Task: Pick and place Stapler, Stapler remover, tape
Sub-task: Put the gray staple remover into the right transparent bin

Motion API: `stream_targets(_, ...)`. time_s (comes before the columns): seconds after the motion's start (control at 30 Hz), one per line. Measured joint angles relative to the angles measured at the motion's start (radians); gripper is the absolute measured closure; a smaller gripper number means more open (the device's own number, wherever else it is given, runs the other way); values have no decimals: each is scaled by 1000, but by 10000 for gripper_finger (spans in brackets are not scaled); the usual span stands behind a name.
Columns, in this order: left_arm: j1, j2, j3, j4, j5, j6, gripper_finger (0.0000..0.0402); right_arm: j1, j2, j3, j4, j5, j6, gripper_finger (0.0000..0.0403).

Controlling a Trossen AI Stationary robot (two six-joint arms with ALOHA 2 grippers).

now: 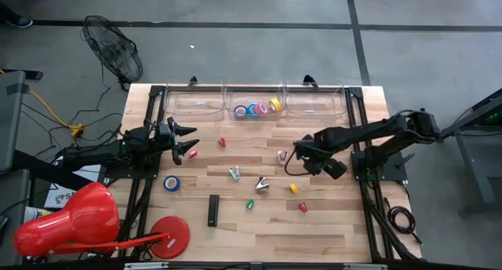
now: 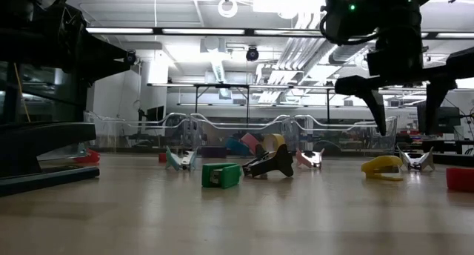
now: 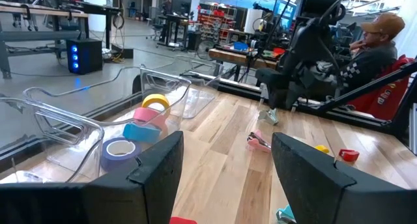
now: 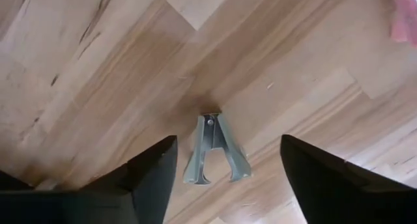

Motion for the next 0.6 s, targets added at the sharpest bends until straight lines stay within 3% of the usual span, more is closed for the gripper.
stream_targets(0.43,0,0,0,0,0,0,172,-2,155,0,2,8,4,136)
stream_targets(0.6,0,0,0,0,0,0,172,-7,193,0,-6,58,2,137)
